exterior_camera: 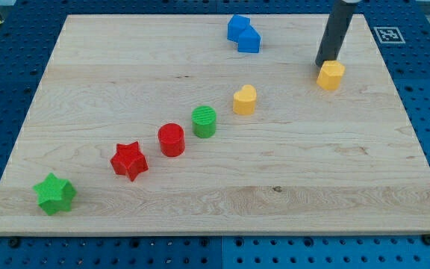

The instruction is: Move the yellow hexagon closer the yellow heart

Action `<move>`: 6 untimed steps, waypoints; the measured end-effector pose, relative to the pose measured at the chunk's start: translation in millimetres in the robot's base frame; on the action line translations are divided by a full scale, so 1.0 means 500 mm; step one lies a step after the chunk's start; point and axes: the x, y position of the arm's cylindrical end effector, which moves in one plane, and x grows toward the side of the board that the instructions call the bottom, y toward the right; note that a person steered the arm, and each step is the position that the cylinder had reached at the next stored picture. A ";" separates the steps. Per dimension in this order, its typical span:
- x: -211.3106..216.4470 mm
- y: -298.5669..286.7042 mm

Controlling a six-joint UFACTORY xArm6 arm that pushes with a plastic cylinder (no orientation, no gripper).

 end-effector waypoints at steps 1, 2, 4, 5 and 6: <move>0.041 0.005; 0.041 0.005; 0.056 0.015; 0.062 0.040; 0.089 0.047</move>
